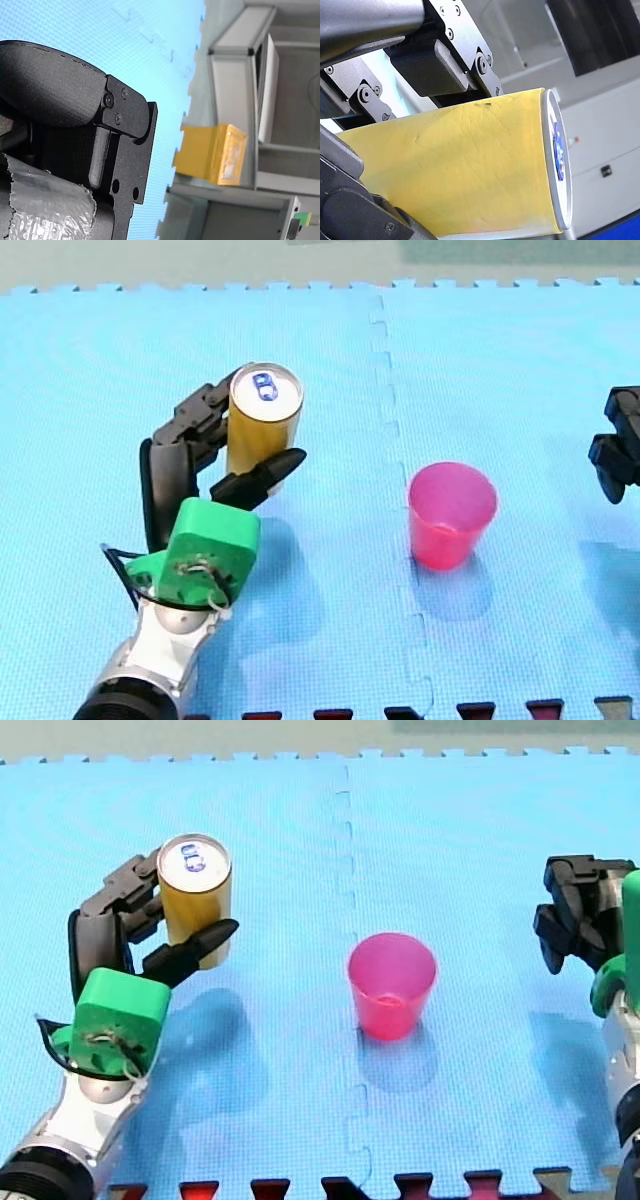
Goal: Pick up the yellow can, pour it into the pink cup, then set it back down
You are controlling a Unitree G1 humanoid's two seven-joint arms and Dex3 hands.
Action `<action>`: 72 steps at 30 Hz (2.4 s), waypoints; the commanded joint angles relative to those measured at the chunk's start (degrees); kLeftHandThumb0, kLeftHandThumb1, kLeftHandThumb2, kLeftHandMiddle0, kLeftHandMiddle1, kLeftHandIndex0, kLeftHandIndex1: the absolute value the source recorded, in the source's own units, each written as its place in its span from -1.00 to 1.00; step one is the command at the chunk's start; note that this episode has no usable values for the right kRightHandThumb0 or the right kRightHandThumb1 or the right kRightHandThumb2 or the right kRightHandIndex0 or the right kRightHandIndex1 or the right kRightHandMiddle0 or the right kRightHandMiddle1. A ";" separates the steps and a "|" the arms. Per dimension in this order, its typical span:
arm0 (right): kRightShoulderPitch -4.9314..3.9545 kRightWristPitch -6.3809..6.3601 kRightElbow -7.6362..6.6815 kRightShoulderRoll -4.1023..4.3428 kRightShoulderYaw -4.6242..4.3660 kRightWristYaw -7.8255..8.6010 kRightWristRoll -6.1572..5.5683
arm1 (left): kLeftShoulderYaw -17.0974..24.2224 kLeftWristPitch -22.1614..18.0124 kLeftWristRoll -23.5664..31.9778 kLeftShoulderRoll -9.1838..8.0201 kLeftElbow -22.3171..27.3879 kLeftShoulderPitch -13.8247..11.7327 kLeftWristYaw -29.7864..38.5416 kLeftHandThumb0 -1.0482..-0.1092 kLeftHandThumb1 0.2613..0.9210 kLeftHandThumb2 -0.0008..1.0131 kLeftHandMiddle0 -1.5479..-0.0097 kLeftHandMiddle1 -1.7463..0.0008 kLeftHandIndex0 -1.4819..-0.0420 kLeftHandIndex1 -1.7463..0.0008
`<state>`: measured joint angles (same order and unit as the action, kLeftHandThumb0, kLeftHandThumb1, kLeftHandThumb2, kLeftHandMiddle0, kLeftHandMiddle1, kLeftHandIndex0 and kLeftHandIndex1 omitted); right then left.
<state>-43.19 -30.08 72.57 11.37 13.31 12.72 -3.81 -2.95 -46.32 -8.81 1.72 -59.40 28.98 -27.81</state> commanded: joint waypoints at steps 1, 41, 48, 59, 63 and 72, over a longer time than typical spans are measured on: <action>-0.27 0.23 -0.03 0.30 0.11 0.07 -0.11 | 1.41 -1.41 1.53 0.46 -0.41 -0.23 1.90 0.39 0.67 -1.00 -0.70 0.98 -0.61 1.00; 0.54 -0.67 -0.31 0.76 0.36 1.38 -0.44 | 3.60 0.46 -0.88 5.52 -3.40 -4.44 6.44 0.48 0.66 -0.99 -0.70 0.99 -0.58 1.00; 0.71 -1.06 -0.33 0.92 0.56 1.71 -0.61 | 2.32 -0.52 -3.55 5.14 -5.54 -4.07 3.14 0.48 0.68 -0.99 -0.70 1.00 -0.57 1.00; 0.77 -1.38 -0.30 1.30 0.97 2.40 -0.91 | 1.43 -1.92 -4.69 5.16 -7.63 -3.83 0.72 0.46 0.70 -0.99 -0.67 1.00 -0.58 1.00; 0.69 -1.41 -0.49 1.35 0.95 2.36 -0.84 | 1.29 -2.26 -4.68 4.98 -8.02 -3.90 0.47 0.46 0.71 -0.99 -0.67 1.00 -0.58 1.00; 0.58 -1.40 -0.66 1.31 0.79 2.09 -0.64 | 2.29 -1.56 -2.71 4.89 -8.44 -3.81 2.52 0.45 0.66 -1.00 -0.39 1.00 -0.22 1.00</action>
<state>-42.60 -31.22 72.06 12.42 14.09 14.98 -4.38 -0.93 -48.48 -11.93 6.83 -67.50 25.26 -25.63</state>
